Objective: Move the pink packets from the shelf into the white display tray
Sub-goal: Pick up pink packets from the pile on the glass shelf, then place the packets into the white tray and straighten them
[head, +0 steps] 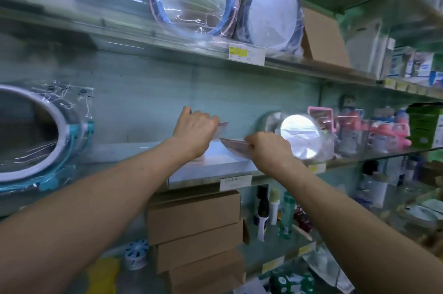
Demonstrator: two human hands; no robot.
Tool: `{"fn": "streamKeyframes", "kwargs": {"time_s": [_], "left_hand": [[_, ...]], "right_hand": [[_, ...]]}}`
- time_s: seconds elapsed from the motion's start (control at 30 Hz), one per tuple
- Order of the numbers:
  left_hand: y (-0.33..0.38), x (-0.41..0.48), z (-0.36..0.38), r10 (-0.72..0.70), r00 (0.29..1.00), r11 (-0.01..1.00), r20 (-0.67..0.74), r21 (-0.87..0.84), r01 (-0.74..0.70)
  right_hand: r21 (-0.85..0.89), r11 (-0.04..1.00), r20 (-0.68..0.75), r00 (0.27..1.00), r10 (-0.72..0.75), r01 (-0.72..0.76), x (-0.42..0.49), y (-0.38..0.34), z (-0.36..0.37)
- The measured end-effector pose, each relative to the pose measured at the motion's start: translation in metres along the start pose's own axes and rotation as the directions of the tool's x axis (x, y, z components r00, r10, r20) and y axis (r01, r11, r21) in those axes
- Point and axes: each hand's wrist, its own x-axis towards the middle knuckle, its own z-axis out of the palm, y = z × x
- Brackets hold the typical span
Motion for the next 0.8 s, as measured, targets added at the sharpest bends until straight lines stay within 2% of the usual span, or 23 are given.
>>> {"fn": "streamKeyframes", "kwargs": {"time_s": [0.17, 0.4, 0.53, 0.6, 0.7, 0.8], "left_hand": [[0.004, 0.017, 0.013, -0.097, 0.989, 0.991, 0.107, -0.078, 0.106], [0.021, 0.043, 0.027, -0.154, 0.979, 0.988, 0.131, 0.041, 0.150], [0.030, 0.052, 0.031, -0.179, 0.973, 0.981, 0.145, 0.102, 0.165], [0.032, 0.055, 0.032, -0.232, 0.952, 0.971, 0.200, 0.100, 0.216], [0.036, 0.057, 0.032, -0.323, 0.897, 0.942, 0.300, 0.011, 0.335], [0.039, 0.059, 0.038, -0.381, 0.883, 0.908, 0.274, -0.071, 0.414]], "right_hand": [[0.003, 0.993, -0.011, 0.993, -0.121, 0.121, 0.034, 0.011, 0.025], [-0.019, 0.964, -0.026, 0.964, -0.266, 0.266, 0.078, 0.039, 0.041], [0.133, 0.944, -0.088, 0.953, -0.291, 0.301, 0.094, 0.046, 0.045], [0.222, 0.919, -0.118, 0.945, -0.305, 0.325, 0.100, 0.048, 0.048], [0.328, 0.864, -0.200, 0.922, -0.330, 0.381, 0.104, 0.049, 0.054], [0.386, 0.810, -0.263, 0.895, -0.361, 0.440, 0.104, 0.046, 0.058]]}}
